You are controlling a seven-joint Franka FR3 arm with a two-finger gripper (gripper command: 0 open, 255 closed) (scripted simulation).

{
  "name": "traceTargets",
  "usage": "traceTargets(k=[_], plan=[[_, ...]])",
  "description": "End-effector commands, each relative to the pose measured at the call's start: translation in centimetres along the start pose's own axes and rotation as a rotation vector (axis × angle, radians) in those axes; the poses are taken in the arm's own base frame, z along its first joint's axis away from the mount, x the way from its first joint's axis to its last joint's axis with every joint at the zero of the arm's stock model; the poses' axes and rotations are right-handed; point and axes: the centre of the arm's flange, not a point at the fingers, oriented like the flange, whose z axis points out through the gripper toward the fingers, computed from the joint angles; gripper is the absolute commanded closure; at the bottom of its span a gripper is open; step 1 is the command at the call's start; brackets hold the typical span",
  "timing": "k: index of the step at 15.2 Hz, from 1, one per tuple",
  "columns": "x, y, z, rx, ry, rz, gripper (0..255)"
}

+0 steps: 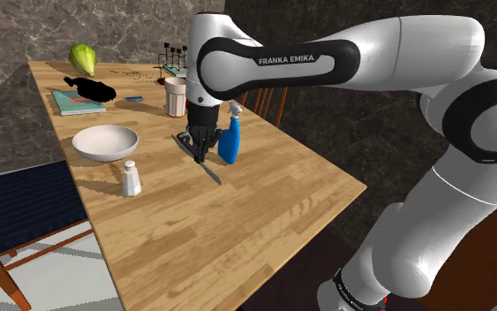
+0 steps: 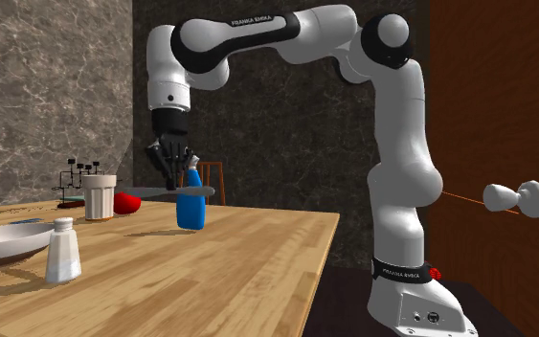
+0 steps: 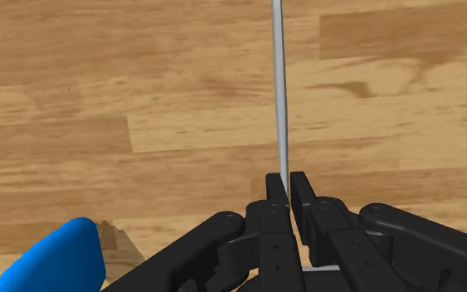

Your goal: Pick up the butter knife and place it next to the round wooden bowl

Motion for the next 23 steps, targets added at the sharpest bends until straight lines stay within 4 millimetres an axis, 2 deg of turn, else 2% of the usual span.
traceTargets(k=[1, 9, 23], plan=[[1.4, -2.2, 0.2, 0.000, 0.000, 0.001, 255], [6.3, -11.0, 0.0, 0.000, 0.000, 0.001, 255], [6.7, -11.0, 7.3, 0.000, 0.000, 0.001, 255]])
